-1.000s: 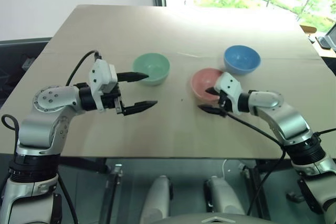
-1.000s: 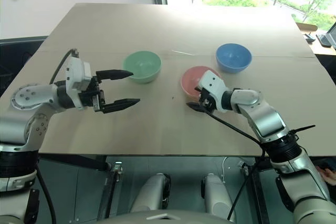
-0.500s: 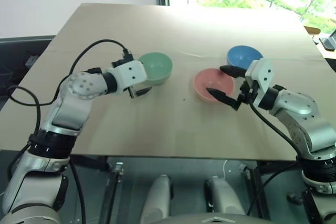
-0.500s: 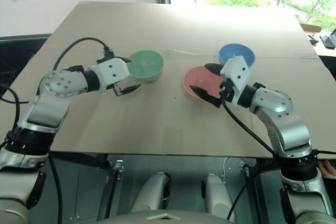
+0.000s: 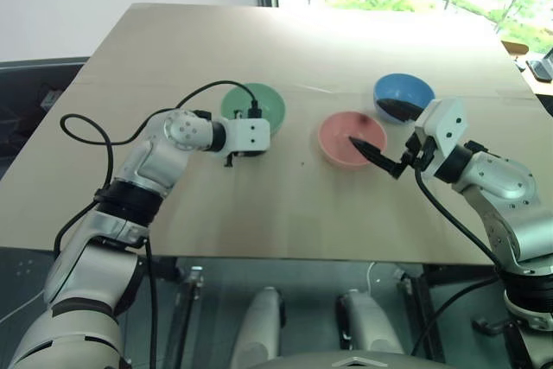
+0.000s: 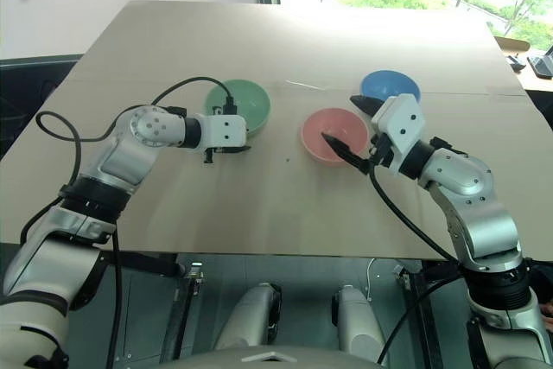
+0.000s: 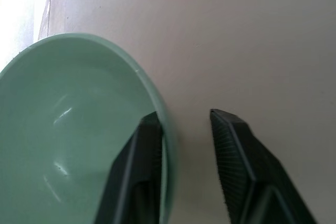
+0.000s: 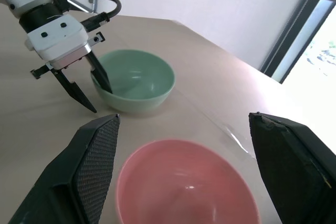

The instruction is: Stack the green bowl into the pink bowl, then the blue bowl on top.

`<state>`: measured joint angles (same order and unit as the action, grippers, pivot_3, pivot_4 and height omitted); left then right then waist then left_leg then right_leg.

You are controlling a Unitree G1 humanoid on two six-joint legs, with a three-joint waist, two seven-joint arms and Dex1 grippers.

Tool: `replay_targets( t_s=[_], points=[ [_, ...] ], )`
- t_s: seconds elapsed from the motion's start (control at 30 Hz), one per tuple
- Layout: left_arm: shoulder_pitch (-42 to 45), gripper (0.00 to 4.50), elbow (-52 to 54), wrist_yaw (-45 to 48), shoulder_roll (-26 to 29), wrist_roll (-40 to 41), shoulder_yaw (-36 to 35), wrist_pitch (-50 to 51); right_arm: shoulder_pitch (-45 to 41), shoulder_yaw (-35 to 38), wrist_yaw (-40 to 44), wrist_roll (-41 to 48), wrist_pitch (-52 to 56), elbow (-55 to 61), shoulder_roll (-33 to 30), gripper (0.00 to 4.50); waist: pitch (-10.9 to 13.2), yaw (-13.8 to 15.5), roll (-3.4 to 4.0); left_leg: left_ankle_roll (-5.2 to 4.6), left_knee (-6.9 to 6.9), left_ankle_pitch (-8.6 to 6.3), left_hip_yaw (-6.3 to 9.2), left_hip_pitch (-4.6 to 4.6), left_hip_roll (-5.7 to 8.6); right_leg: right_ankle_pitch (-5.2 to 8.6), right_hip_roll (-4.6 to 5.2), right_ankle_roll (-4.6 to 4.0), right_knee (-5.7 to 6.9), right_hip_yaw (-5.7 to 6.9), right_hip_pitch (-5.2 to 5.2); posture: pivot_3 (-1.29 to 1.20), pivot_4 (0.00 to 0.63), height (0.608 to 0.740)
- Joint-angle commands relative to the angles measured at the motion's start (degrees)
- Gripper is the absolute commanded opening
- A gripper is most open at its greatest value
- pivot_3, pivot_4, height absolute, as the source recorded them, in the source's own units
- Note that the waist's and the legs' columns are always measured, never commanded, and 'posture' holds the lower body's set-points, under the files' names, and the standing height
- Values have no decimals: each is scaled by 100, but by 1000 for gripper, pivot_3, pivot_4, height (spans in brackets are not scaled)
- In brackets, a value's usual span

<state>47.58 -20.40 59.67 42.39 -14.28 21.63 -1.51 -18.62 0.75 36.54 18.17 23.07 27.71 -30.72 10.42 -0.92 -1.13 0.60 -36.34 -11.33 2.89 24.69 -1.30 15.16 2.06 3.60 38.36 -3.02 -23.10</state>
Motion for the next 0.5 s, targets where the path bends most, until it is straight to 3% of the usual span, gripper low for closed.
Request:
replay_targets(
  t_s=[0.03, 0.17, 0.5],
  points=[
    [206, 214, -194, 50, -79, -30, -76, -80, 123, 212, -67, 60, -196, 305, -1, 4120, 0, 0, 0, 0, 0, 0, 0, 0, 0, 0, 0, 0, 0, 0, 0, 0, 150, 740],
    [324, 95, -256, 208, -189, 161, -192, -205, 271, 294, -14, 155, -355, 329, -12, 4120, 0, -1, 0, 0, -6, 0, 1, 0, 0, 0, 0, 0, 8, 0, 0, 0, 150, 740],
    [1027, 95, -79, 995, -829, 1593, -748, -1172, 1038, 1045, -1, 667, -316, 677, -159, 4120, 1, 18, -2, 0, -20, 0, 5, 4, 6, 0, 5, 0, 17, 3, 2, 0, 150, 740]
  ],
)
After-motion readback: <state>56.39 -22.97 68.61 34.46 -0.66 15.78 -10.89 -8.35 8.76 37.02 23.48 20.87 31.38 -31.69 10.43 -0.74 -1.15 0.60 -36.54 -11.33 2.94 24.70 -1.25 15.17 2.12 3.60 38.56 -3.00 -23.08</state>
